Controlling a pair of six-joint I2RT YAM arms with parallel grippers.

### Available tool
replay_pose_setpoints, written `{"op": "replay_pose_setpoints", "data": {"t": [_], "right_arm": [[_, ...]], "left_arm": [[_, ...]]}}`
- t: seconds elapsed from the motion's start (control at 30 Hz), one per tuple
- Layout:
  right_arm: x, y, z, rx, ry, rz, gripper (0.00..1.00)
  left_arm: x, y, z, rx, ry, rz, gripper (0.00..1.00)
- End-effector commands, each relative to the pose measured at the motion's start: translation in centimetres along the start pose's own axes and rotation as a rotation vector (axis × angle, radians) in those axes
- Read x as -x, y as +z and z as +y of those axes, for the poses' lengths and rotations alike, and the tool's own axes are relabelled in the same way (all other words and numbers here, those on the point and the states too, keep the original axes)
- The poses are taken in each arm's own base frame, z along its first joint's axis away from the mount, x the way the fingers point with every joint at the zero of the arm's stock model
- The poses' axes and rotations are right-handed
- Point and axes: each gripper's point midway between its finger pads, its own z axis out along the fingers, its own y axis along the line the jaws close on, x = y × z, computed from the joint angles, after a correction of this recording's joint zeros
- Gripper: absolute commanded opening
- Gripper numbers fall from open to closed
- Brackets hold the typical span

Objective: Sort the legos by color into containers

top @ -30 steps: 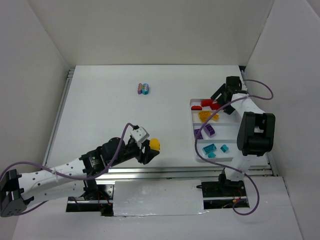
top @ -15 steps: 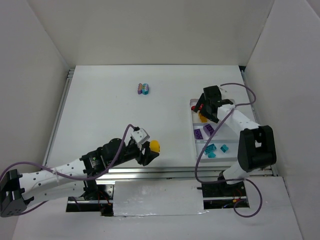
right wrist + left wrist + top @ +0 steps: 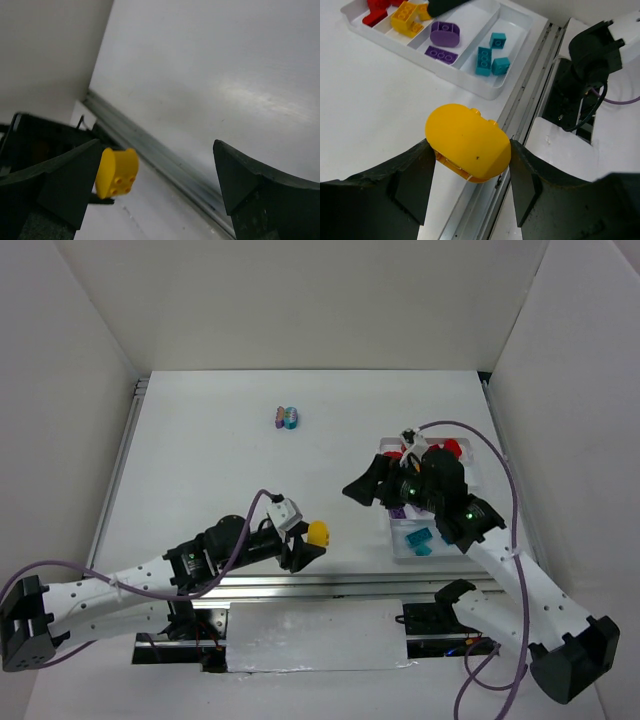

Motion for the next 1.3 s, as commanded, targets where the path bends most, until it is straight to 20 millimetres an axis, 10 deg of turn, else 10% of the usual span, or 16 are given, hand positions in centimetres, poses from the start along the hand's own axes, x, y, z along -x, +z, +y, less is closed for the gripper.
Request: {"op": "replay_pose_setpoints", "data": {"t": [0.0,0.4,0.6,0.8,0.9,1.07,1.27], "right_arm": [[-3.7,-1.6,5.2,0.266,0.001,0.136,0.99],[-7.7,-3.9,11.2,0.480,0.082,0.226,0.95],[-7.9,-3.5,11.6,0.483,0.105,0.221,0.38],[-8.0,-2.4,10.8,0.434,0.121,0.219,0.26],[-7.6,-1.8,10.4,0.405,0.131,0.199,0.00],[-5.9,-0.5,8.8,0.294,0.113,0.099,0.00],[-1.0,2.3,-0.1,-0.118,0.108,-0.082,0.00]], "left_arm": [[5.5,-0.3,-2.2,-0.102,0.053,-0.190,0.00],[7.5,0.0,-3.3,-0.153,0.066,-0.254,0.00],[8.0,-0.1,-3.4,-0.156,0.063,-0.268,0.00],[8.3,0.0,-3.4,-0.155,0.075,-0.273,0.01],[8.2,0.3,-3.3,-0.149,0.077,-0.266,0.15],[8.2,0.5,-1.2,-0.025,0.004,-0.256,0.99],[7.5,0.0,4.7,0.349,-0.122,-0.156,1.00]]}}
